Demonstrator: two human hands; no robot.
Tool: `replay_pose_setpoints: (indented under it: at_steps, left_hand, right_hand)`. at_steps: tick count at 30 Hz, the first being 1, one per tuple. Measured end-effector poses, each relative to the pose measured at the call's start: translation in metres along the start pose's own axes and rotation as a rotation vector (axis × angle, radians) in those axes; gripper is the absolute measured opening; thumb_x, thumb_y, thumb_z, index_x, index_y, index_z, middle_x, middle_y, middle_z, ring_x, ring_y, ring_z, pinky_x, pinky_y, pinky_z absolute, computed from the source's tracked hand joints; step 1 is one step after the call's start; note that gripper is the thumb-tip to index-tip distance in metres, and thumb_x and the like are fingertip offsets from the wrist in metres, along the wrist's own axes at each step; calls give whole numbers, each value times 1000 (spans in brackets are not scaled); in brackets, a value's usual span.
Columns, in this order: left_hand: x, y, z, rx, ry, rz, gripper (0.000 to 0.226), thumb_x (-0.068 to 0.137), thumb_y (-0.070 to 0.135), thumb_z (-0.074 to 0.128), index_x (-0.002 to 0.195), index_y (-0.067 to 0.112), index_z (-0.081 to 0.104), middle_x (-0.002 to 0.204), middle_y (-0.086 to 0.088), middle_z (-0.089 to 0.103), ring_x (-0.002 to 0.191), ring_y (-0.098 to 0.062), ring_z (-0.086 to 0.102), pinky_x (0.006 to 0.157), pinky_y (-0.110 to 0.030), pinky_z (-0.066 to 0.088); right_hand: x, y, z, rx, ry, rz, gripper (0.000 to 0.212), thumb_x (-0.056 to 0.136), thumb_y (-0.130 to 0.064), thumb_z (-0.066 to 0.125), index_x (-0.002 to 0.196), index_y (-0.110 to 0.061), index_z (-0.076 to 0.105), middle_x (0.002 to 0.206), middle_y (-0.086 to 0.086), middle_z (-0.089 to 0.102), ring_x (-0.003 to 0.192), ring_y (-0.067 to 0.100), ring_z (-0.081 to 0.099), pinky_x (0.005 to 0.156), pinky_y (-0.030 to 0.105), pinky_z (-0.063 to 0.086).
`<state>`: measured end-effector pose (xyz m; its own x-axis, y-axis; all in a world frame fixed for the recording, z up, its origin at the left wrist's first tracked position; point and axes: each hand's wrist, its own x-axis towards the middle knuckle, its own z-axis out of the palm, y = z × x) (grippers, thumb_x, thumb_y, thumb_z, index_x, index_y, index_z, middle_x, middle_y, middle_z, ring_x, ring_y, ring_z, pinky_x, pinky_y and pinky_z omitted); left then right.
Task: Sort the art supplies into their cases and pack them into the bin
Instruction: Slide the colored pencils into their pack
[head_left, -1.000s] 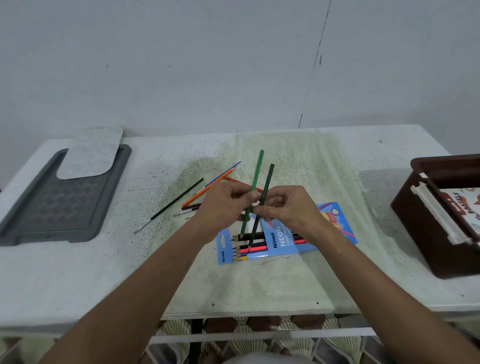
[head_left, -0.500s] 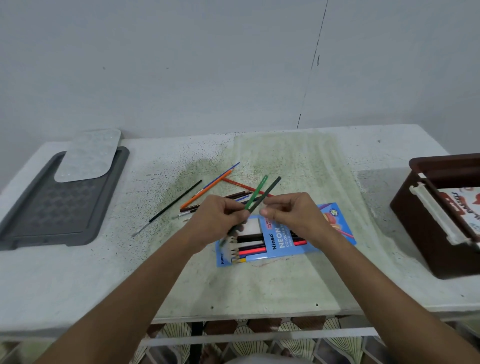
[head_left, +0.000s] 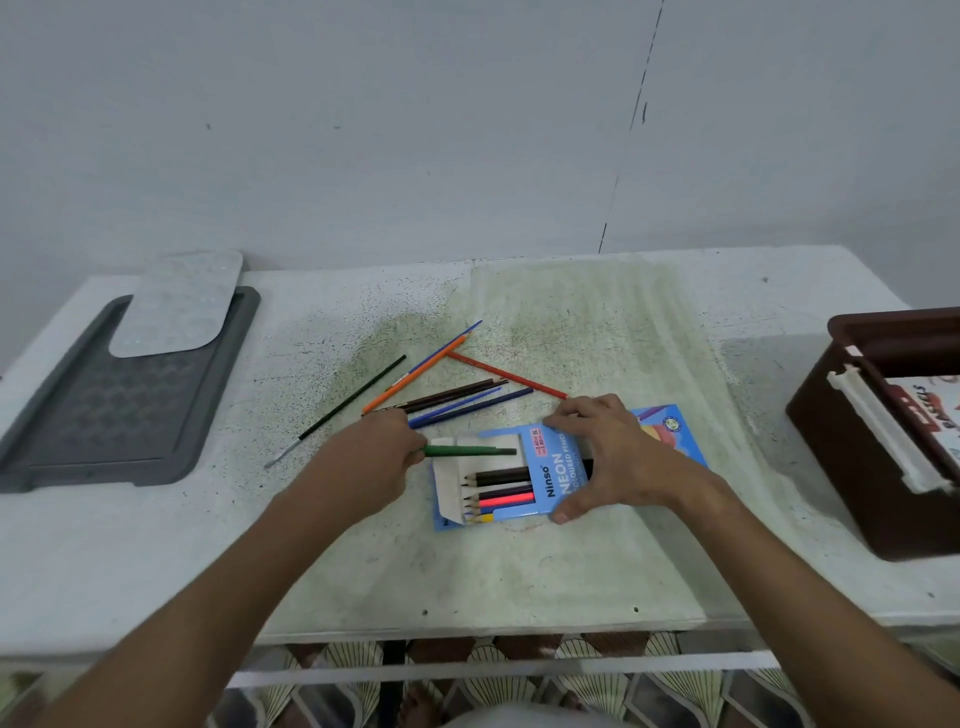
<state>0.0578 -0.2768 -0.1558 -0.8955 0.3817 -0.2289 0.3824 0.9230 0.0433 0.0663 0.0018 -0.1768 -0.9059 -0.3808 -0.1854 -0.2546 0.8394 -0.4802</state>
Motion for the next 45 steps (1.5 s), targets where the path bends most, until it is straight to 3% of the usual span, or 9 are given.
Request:
replay_pose_setpoints:
  at_steps: [3,6,13,16,20,23,35,40,45]
  left_hand:
    - [2,27,-6,154,78,21,21,91,8,46,102,15,63,102,-3,48,86,-20,56,60,-29,39]
    - [6,44,-11,282,108,32,23,90,4,48,109,10,59,112,-8,46,93,-23,55,65,-31,37]
    - [8,50,-3,414,-33,135,27,91,4,49,117,11,57,119,-9,47,105,-25,49,68,-32,36]
    - [24,52,-1,299,-33,152,23,94,14,52,116,13,60,110,-6,51,99,-23,54,64,-32,40]
    - [41,48,-2,-217,-21,105,41,91,31,61,130,17,58,117,-4,60,108,-21,55,85,-31,44]
    - [35,40,-2,-364,99,118,36,89,31,64,123,19,63,111,-1,64,89,-10,54,78,-19,38]
    - [29,27,12,-287,65,146,25,92,27,59,114,22,70,110,1,63,101,-16,57,78,-22,36]
    - [33,38,12,-424,84,128,30,89,25,65,118,19,67,113,0,65,100,-15,59,85,-25,47]
    - [31,23,16,-356,122,122,20,91,20,62,108,21,72,110,6,68,100,-9,60,91,-19,42]
  right_hand:
    - [-1,-2,3,19,59,-19,101,48,-60,85,135,-22,49,125,-13,43,113,8,29,97,25,27]
    - [-2,-2,7,27,96,-24,104,46,-64,82,134,-20,50,125,-12,43,113,8,29,97,26,28]
    - [-2,-3,7,31,92,-35,101,51,-59,84,137,-20,48,129,-10,42,117,8,28,101,27,27]
    - [-1,-3,8,43,92,-30,101,51,-59,85,136,-20,48,129,-11,41,117,7,27,102,27,26]
    - [-2,0,9,53,97,-35,101,50,-62,83,136,-22,48,128,-13,41,115,6,27,99,25,27]
    - [-4,2,9,78,99,-39,103,47,-66,81,135,-22,50,126,-17,40,115,6,29,101,26,29]
    - [-1,3,11,90,114,-48,100,50,-61,84,135,-21,51,129,-16,41,118,7,29,105,26,28]
    - [-2,1,9,90,92,-45,97,51,-61,83,134,-23,50,127,-18,40,118,5,29,102,24,28]
    - [-2,0,2,228,147,0,73,67,-48,80,129,-20,55,125,-15,45,119,3,37,101,20,34]
